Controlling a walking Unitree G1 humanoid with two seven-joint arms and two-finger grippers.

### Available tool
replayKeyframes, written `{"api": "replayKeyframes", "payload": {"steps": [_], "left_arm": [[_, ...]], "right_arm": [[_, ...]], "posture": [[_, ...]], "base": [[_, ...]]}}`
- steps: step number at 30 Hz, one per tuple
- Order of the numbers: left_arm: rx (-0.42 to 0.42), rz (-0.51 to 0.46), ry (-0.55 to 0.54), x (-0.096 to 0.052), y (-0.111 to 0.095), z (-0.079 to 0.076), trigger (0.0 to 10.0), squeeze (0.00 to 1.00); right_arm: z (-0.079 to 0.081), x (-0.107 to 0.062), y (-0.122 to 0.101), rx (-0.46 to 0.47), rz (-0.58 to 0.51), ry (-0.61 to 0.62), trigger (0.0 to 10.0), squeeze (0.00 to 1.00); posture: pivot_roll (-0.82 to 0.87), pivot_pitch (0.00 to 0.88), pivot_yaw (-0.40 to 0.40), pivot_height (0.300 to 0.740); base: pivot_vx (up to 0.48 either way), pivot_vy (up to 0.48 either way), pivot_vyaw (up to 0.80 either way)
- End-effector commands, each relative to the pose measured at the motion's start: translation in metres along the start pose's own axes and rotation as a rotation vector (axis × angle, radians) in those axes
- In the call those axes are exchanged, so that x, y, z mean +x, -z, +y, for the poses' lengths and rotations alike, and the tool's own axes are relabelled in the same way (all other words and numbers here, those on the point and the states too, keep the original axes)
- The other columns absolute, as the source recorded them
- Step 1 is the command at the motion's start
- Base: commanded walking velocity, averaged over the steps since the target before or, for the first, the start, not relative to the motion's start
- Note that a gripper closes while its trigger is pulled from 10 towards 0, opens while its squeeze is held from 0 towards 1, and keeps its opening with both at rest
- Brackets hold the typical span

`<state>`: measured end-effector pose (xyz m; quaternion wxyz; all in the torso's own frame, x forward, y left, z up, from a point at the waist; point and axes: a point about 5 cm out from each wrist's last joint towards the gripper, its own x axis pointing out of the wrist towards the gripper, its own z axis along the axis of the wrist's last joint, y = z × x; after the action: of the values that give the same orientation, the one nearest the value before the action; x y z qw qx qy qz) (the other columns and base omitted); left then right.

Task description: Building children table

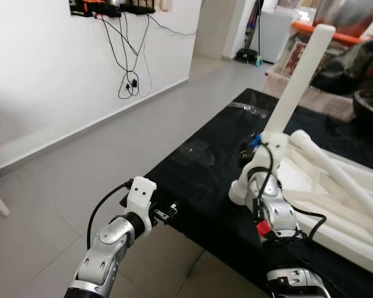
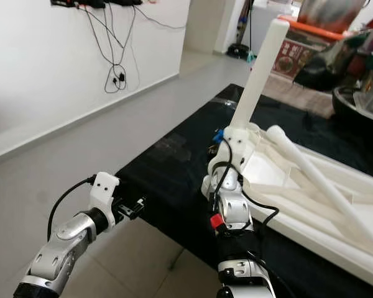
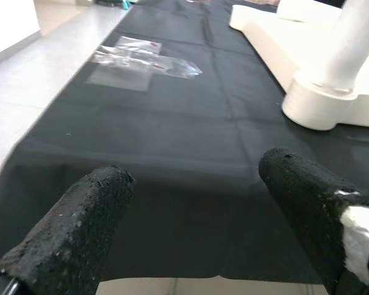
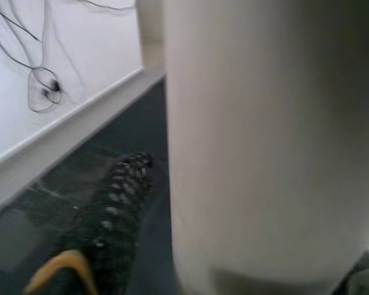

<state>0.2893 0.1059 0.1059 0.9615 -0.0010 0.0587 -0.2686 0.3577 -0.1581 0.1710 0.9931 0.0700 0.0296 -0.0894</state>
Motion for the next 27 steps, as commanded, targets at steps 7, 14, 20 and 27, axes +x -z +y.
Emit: {"api": "replayKeyframes", "payload": {"steps": [7, 14, 20, 27], "left_arm": [[-0.002, 0.0, 0.009, 0.002, 0.001, -0.003, 10.0, 0.0], [0.005, 0.001, 0.009, 0.002, 0.001, -0.002, 10.0, 0.0], [0.007, 0.003, 0.01, 0.001, 0.001, -0.002, 10.0, 0.0], [0.004, 0.003, 0.014, 0.002, 0.001, -0.003, 10.0, 0.0]], "right_arm": [[0.035, -0.004, -0.044, 0.104, -0.157, -0.497, 10.0, 0.0], [0.048, -0.015, -0.031, -0.035, -0.11, -0.768, 1.2, 0.0], [0.046, -0.023, -0.007, -0.164, -0.041, -0.848, 0.0, 0.0], [-0.026, 0.014, -0.014, -0.123, -0.108, 0.057, 0.0, 0.0]], "posture": [[0.02, 0.0, -0.139, 0.74], [0.03, 0.0, -0.143, 0.74], [0.03, 0.0, -0.136, 0.74], [0.01, 0.0, -0.129, 0.74]], "base": [[0.0, 0.0, 0.0], [0.0, 0.0, 0.0], [0.0, 0.0, 0.0], [0.0, 0.0, 0.0]]}}
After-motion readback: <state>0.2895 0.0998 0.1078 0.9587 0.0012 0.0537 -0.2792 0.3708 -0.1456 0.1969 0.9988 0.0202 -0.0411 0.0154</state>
